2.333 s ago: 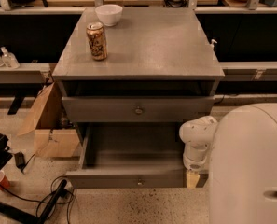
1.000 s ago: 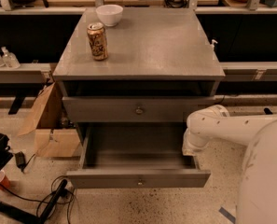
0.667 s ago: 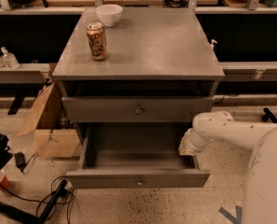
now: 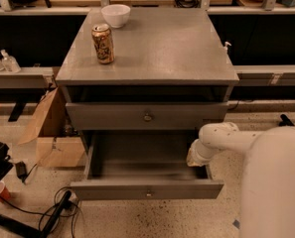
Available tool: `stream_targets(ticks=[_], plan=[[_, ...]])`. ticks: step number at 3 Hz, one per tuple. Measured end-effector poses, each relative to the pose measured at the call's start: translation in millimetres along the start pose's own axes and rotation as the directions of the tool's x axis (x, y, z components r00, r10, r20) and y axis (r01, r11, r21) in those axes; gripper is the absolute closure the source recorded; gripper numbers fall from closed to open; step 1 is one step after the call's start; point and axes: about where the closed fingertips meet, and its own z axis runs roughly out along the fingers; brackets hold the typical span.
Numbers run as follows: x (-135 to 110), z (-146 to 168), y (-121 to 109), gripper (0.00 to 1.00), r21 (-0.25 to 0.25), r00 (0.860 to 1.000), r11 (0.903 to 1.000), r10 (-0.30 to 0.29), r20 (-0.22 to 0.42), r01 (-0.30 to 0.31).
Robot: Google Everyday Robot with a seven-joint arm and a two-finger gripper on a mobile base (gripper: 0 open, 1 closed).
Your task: Open middle drawer
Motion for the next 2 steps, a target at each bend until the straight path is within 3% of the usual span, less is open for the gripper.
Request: stream_targets(ticks=[1,2], plan=[[-2.5,7.8,5.0,1.0,-0.018,0.999,0.9986,0.049,-0.023,-0.049],[-16.8,25.2,11.9,1.0,-0.047,1.0,0.9989,0.006,-0.008,-0.006]])
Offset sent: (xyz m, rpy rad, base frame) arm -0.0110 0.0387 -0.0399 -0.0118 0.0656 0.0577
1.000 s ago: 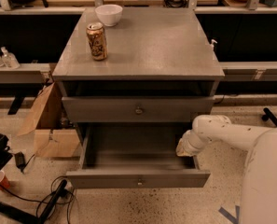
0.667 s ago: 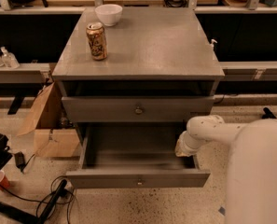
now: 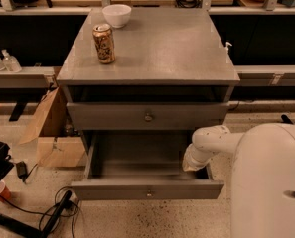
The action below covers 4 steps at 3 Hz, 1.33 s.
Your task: Open middle drawer
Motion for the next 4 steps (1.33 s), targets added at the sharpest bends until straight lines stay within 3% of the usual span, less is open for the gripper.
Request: stream_targets(ticks=[1,2,3,4], plan=[[-17.7,24.0,8.5,1.0,-0.039,0.999,0.9986,-0.036,0.036,0.037],[-19.2,30.6,28.4,1.0,-0.08,0.999,0.9959,-0.04,0.036,0.043],[1.2,14.9,63.1,1.0,-0.13,1.0,0.9914,0.016,-0.006,-0.017],[1.3,15.0,62.5,1.0,-0.13,1.0,0.9914,0.016,-0.007,-0.017]])
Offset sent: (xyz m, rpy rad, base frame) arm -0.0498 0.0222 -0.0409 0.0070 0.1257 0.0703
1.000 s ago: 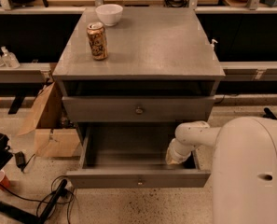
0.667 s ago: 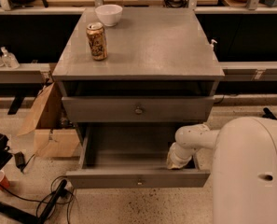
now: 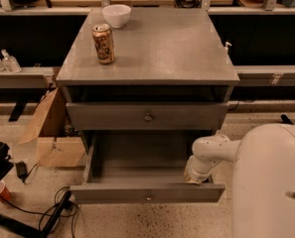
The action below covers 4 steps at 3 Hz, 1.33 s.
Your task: Open middle drawer
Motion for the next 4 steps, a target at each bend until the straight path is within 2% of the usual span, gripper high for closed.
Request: stream_targets(ticks=[1,4], plan=[[7.0,-7.1,13.6,1.0,-0.024,1.0,0.9994,0.023,-0.013,-0.023],[11.4,-11.1,27.1,1.0,-0.052,0.999,0.998,0.035,0.0,-0.035]])
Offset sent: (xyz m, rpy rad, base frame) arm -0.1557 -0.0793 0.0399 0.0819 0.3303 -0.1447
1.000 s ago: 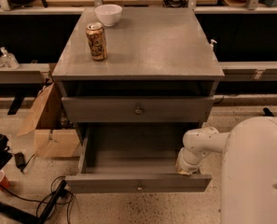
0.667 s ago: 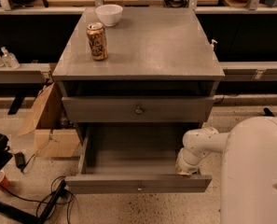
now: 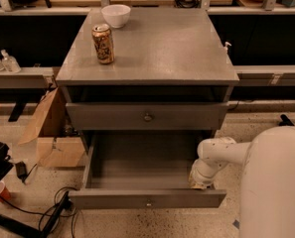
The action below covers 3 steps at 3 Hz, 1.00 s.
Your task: Open middle drawer
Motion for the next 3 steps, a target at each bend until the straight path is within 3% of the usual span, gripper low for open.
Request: stream_targets(ticks=[1,3], plan=[[-0.3,1.7,1.3,0.82,-0.004,1.0,1.0,0.0,0.001,0.0],[-0.7,4.9,3.9,0.35,-0.011,1.0,0.9999,-0.001,0.001,0.001]])
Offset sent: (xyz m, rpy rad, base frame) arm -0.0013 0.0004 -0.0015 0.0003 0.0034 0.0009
